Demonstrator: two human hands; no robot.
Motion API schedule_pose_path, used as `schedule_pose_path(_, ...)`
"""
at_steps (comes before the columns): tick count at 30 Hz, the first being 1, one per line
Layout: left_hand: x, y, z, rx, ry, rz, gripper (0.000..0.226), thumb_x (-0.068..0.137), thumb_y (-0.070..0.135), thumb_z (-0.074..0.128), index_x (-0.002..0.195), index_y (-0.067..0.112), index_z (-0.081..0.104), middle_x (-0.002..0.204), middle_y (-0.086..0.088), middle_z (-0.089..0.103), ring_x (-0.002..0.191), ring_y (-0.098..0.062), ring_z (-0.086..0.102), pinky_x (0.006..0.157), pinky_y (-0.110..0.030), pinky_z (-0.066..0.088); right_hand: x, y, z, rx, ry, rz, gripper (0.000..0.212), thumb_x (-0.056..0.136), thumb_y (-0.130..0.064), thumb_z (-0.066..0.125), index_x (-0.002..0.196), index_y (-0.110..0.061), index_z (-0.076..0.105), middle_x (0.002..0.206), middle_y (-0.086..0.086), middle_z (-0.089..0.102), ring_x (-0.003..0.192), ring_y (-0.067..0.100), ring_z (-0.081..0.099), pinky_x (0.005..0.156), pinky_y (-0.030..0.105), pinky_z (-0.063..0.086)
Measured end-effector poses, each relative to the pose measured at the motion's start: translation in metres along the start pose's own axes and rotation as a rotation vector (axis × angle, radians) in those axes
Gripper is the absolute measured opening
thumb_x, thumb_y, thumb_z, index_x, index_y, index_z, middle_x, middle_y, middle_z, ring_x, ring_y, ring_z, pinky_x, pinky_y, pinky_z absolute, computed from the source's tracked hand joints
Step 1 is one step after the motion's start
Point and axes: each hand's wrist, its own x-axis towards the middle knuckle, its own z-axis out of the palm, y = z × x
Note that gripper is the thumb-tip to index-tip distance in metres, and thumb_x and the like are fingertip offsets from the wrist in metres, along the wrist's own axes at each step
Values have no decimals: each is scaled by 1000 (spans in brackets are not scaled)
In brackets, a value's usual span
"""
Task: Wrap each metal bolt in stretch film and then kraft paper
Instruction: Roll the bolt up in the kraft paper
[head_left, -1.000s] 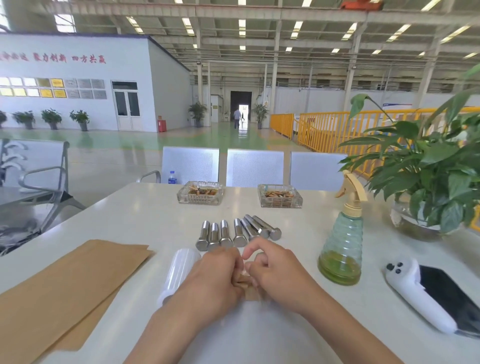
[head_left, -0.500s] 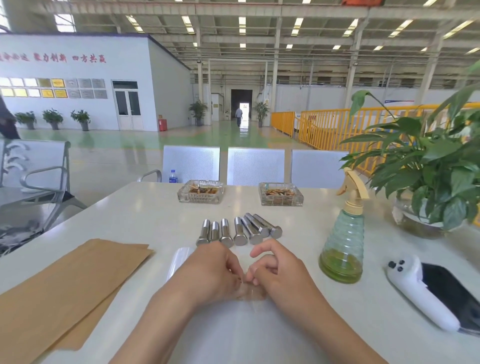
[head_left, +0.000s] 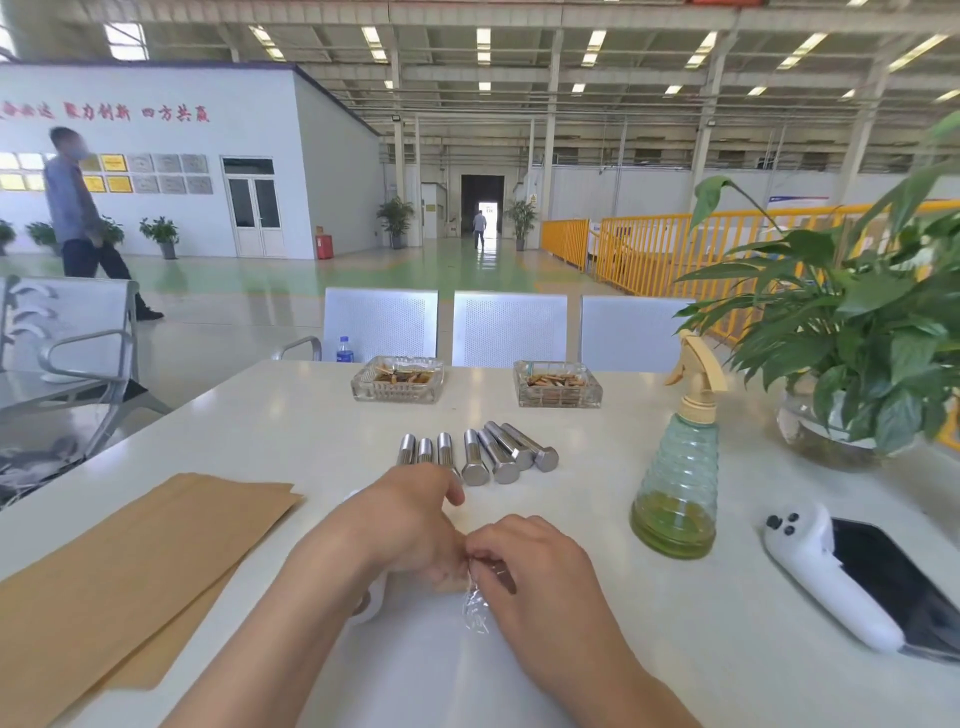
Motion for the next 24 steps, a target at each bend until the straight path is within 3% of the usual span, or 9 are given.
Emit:
schedule_pose_path(3,-9,-3,-10,-3,6,48,46,82,12,75,124,24,58,89,8,77,68,-2,68,67,-14,52,0,-5,-1,-53,-14,8,16,98,-28,56,104,-35,68,97,-16,61,94,4,48,81,26,45)
schedule_pose_path(6,-18,-12,-16,244,253,24,26,90,20,62,110,38,65,108,12,68,103,-10,64,81,-19,49,0,-9,-3,-82,-50,28,16,101,-29,53,107,-33,68,103,-14,60,100,6,48,83,29,46)
schedule_pose_path(8,-26,-20,-16,394,369,-54,28,91,31,60,117,41,62,121,11,55,120,-18,52,90,-29,47,-1,-10,-4,-96,-56,36,15,102,-30,52,106,-33,66,103,-13,58,100,5,46,83,31,46)
schedule_pose_path(10,-32,-26,-12,391,332,-137,36,89,41,62,125,44,56,123,9,42,119,-21,47,86,-33,44,-2,-10,-4,-112,-56,40,14,102,-30,51,105,-33,65,101,-13,56,98,5,45,81,31,46)
schedule_pose_path(12,-36,-30,-6,341,288,-172,45,88,43,63,130,46,49,126,8,34,109,-22,55,79,-31,42,-3,-11,-4,-131,-55,49,13,103,-30,50,103,-33,63,99,-13,55,97,6,44,79,32,46)
schedule_pose_path(19,-41,-41,8,239,359,-236,85,83,39,66,152,41,16,142,1,29,115,-27,60,79,-33,45,-8,-23,-5,-232,12,58,16,95,-17,63,94,-33,69,87,-12,62,89,18,54,76,34,45)
schedule_pose_path(24,-44,-36,-3,57,404,-179,79,85,48,65,153,35,27,136,-3,41,121,-29,56,87,-35,43,-14,-28,-2,-278,43,73,20,90,-14,67,91,-34,69,81,-13,59,83,17,54,70,34,49)
